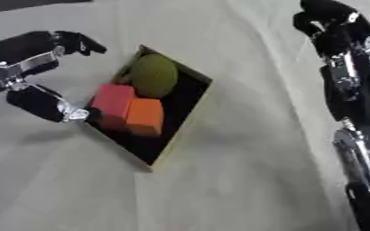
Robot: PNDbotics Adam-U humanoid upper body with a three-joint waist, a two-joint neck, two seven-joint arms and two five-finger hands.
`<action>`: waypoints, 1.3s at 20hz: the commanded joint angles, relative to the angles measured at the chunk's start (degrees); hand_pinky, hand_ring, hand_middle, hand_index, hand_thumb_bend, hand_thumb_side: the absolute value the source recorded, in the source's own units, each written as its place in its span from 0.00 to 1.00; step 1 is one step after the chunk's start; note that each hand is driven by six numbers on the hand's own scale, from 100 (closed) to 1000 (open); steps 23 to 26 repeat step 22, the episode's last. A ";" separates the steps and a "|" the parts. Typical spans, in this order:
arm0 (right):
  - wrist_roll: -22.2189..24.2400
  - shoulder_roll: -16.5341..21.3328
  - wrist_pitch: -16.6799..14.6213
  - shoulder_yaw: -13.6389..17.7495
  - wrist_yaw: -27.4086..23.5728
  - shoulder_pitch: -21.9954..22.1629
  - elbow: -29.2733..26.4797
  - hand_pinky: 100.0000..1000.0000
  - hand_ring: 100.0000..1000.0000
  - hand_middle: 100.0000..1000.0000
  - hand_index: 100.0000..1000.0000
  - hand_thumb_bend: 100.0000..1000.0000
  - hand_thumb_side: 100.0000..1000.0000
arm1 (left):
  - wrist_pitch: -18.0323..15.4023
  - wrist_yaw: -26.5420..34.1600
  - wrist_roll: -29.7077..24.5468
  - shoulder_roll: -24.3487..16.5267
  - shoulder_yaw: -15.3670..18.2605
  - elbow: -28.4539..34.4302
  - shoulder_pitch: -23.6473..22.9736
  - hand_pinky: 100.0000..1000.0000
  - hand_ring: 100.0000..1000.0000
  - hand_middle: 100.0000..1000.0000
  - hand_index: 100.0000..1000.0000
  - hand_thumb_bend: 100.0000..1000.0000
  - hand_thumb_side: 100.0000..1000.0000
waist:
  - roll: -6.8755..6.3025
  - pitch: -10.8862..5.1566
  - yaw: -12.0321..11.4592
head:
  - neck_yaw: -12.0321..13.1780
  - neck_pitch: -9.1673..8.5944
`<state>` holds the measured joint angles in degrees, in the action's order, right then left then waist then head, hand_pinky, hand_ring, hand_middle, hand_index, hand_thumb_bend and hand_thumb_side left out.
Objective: Pick up objects on the table and place them in the box.
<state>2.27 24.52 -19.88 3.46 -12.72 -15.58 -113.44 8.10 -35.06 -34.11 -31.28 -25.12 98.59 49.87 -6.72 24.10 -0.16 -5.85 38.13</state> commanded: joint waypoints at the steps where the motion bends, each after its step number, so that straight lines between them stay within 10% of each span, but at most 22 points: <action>1: 0.27 0.55 -0.07 0.13 -0.09 -0.32 -1.16 0.88 0.95 0.65 0.79 0.00 0.59 | -0.01 0.19 -0.22 -1.70 0.99 1.30 0.39 0.89 0.85 0.82 0.91 0.47 0.34 | 0.81 -0.48 -0.02 | -0.01 -0.61; 7: -0.46 1.11 -0.79 0.82 0.07 0.04 -1.16 0.88 0.94 0.65 0.79 0.00 0.59 | 3.87 9.66 11.50 -3.30 9.11 13.72 -1.12 0.84 0.79 0.77 0.88 0.02 0.45 | 0.90 -0.89 -0.57 | -0.86 1.15; 18: -2.94 2.83 -4.04 2.35 -1.37 0.61 -1.16 0.87 0.93 0.65 0.79 0.00 0.58 | -7.73 39.46 41.94 -7.04 21.61 16.00 -6.61 0.82 0.76 0.74 0.83 0.00 0.51 | 3.68 -3.89 -2.65 | -0.62 2.54; 26: -4.73 2.87 -6.00 3.49 -1.76 1.03 -1.16 0.87 0.92 0.65 0.79 0.00 0.58 | -14.24 44.47 47.87 -6.95 23.75 16.00 -10.65 0.81 0.76 0.73 0.83 0.00 0.52 | 5.60 -4.77 -3.41 | -0.28 2.85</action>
